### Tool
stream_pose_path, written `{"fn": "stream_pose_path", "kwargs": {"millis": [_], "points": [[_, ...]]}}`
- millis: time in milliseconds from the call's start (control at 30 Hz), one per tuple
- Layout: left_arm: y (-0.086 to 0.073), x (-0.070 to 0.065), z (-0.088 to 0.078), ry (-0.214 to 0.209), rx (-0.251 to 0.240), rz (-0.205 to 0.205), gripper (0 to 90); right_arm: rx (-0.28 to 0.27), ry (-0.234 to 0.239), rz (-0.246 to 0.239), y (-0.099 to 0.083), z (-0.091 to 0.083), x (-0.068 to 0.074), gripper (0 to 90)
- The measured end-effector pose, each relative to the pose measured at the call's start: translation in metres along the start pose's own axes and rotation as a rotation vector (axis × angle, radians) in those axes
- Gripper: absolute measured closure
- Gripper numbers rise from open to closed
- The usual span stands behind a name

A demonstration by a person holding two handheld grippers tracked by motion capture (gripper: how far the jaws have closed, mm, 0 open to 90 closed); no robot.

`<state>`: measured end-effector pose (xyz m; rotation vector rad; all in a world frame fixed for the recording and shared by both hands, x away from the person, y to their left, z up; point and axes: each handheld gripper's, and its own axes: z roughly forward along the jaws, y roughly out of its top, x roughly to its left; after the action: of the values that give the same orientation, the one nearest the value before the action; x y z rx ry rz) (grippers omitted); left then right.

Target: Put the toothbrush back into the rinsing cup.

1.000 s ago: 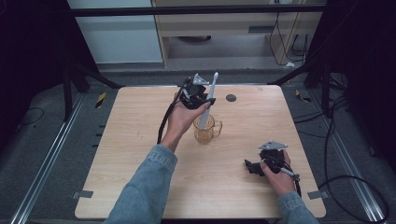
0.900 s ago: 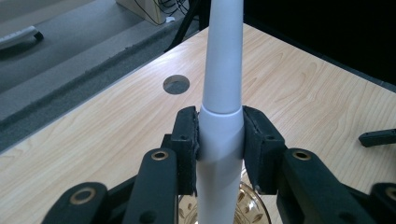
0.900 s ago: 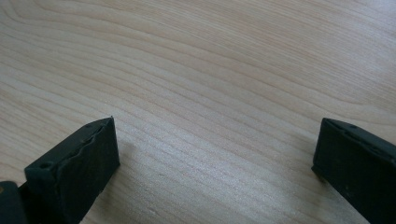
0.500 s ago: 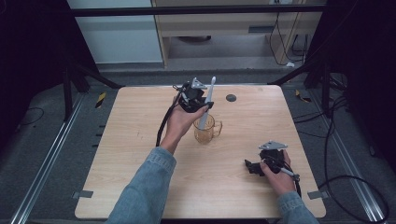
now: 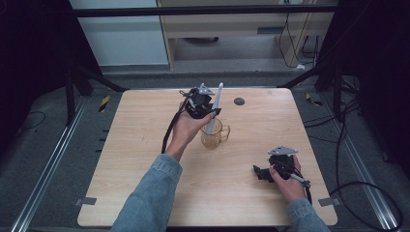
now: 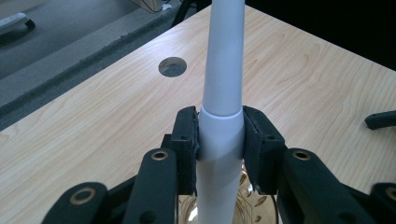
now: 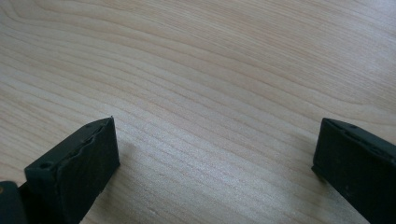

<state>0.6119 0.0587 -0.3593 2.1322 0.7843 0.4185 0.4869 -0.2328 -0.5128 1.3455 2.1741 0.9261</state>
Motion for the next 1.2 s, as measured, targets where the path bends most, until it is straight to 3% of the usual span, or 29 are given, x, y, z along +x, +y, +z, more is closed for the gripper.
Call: {"fn": "stream_pose_path", "kwargs": {"millis": [1200], "points": [[-0.017, 0.002, 0.013, -0.007, 0.052, -0.008, 67.4, 0.0, 0.0, 0.001, 0.0, 0.0, 0.0, 0.3]]}}
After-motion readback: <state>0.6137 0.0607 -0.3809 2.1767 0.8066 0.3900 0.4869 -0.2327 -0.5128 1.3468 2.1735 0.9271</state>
